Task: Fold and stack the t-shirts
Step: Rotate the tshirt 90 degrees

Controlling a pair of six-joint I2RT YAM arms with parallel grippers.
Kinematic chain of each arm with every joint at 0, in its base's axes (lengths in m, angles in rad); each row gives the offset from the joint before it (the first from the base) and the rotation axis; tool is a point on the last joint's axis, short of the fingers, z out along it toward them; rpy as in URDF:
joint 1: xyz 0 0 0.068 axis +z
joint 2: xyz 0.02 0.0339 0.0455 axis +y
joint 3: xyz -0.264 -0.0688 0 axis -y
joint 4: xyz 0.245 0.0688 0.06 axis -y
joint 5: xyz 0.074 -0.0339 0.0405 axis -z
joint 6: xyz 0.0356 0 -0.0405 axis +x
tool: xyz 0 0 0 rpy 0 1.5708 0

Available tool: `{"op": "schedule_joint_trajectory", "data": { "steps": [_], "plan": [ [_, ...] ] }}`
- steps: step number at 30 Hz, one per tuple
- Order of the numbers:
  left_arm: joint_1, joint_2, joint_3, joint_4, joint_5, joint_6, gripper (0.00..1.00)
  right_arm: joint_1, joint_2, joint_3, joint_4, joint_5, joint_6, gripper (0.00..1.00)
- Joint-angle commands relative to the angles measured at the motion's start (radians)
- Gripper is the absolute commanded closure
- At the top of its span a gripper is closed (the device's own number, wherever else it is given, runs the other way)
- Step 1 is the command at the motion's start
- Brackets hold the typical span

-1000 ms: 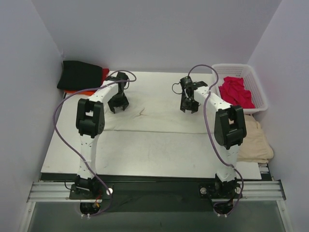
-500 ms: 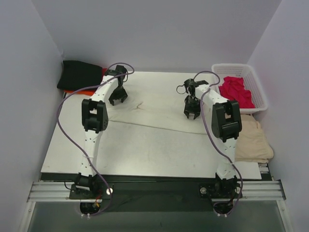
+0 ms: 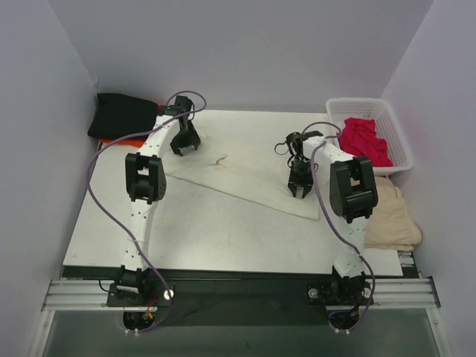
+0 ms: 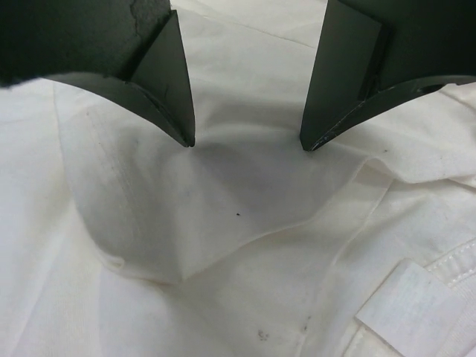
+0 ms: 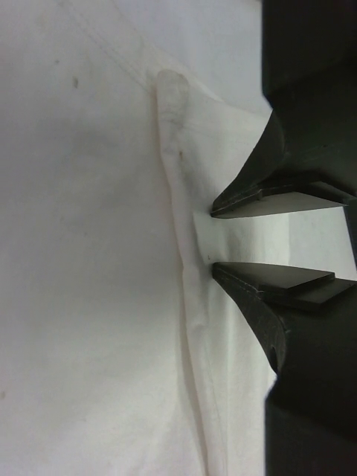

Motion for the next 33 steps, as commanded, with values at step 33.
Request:
{"op": "schedule_joint_trajectory", "data": {
  "steps": [33],
  "plan": [
    [-0.049, 0.255, 0.033, 0.960, 0.839, -0.319, 0.23, 0.616, -0.079, -0.146, -0.110, -0.162, -0.069, 0.76]
  ]
}}
